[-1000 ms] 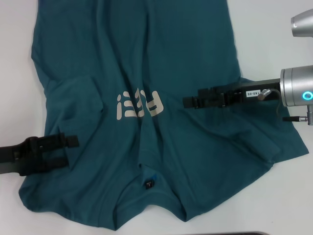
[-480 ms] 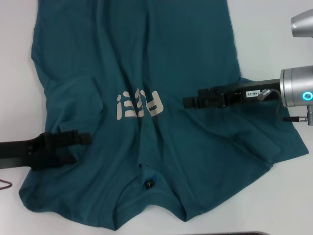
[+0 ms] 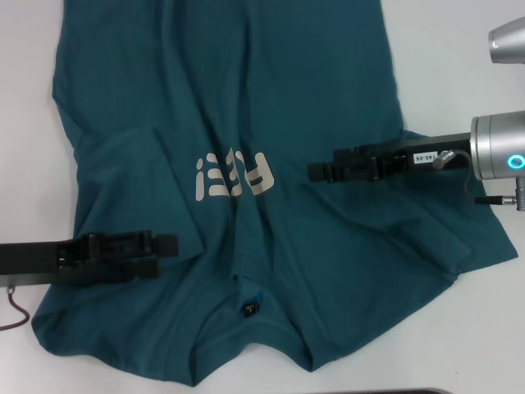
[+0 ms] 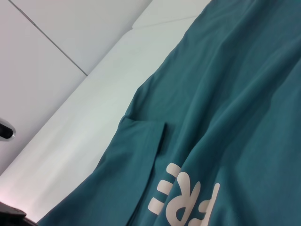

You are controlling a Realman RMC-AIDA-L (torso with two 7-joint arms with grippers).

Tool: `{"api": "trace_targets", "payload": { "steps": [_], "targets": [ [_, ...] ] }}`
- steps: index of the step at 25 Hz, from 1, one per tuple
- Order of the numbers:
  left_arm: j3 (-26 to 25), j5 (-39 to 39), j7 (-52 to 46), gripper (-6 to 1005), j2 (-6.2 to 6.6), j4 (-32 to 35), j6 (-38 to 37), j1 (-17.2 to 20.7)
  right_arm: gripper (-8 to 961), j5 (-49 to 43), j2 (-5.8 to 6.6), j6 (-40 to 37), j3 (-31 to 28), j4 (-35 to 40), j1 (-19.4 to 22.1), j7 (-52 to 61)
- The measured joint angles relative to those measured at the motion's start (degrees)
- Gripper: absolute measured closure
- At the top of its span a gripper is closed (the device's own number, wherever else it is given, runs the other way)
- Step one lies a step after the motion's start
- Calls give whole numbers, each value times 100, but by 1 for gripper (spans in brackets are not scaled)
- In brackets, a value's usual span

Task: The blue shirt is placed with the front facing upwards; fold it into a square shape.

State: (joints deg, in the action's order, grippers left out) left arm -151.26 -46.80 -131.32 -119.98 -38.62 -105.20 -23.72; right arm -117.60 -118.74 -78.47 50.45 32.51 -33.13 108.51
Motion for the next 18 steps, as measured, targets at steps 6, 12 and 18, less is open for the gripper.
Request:
{"api": "trace_targets", "payload": {
  "steps": [6,12,18],
  "targets": [
    [-508,-99,42,35,165,41,165,174,118,-6,0,10,0,0,0,0],
    [-937,-105,1862,35,237,49,-524,274,119,-3,0,-24,0,1,0,16],
    [-935,-190,3470,35,-49,51,-568,411,120,65,-3,-93,-175,5,0,38]
  ]
}}
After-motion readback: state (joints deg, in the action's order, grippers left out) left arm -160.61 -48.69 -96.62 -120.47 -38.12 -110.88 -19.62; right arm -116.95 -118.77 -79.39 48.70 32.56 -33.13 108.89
